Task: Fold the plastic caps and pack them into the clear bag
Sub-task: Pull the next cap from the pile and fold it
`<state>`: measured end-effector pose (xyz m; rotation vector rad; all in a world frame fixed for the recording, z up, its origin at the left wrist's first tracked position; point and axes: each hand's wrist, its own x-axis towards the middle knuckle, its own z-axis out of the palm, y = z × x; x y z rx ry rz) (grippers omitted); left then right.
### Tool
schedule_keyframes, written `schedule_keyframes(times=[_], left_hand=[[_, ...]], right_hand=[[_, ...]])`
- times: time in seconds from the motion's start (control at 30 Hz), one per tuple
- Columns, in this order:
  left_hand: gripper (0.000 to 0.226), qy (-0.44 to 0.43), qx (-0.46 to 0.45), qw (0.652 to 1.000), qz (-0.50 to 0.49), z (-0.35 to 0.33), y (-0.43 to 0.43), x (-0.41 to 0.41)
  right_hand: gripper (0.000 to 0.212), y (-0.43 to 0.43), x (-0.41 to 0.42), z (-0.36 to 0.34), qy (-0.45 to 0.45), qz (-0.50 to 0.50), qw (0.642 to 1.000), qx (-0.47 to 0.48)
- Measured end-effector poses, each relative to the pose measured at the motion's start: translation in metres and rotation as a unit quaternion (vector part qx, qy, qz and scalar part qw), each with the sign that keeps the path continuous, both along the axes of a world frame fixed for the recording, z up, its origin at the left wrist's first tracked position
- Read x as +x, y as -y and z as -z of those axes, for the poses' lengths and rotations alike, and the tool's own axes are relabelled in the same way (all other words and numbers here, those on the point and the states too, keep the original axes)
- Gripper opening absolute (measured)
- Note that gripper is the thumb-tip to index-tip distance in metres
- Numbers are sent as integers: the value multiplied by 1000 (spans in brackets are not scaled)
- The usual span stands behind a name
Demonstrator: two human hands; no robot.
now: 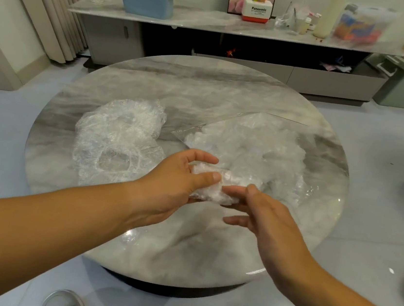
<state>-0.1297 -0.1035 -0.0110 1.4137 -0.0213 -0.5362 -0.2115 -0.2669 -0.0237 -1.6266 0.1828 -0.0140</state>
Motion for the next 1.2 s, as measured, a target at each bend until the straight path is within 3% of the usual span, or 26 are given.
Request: schedule_keyframes(times=[0.1, 0.27, 0.43, 0.63, 0.7, 0.87, 1.07, 1.2], left_hand=[[27, 40, 16, 999, 22, -15, 16, 4], [25, 224, 148, 959, 91, -32, 43, 6], [44, 321, 272, 886, 196, -29, 71, 9], [53, 391, 327, 816, 274, -13, 84, 11], [61, 411, 345, 798, 273, -8, 83, 12], [82, 418, 363, 793, 254, -5, 76, 14], [85, 417, 358, 791, 268, -6, 67, 12], [83, 414, 367, 783, 283, -5, 61, 12]], right_hand=[[54, 22, 4, -21, 48, 31, 998, -20], [53, 78, 12, -53, 105, 158, 982, 10], [56, 129, 25, -44, -12, 253, 967, 18], [66, 143, 27, -26, -102, 220, 967, -78], [66, 138, 27, -24, -108, 204, 971, -63], [73, 125, 33, -29, -123, 156, 980, -31], [78, 113, 33, -29, -146, 113, 981, -59], [70, 107, 43, -25, -103, 139, 983, -55]])
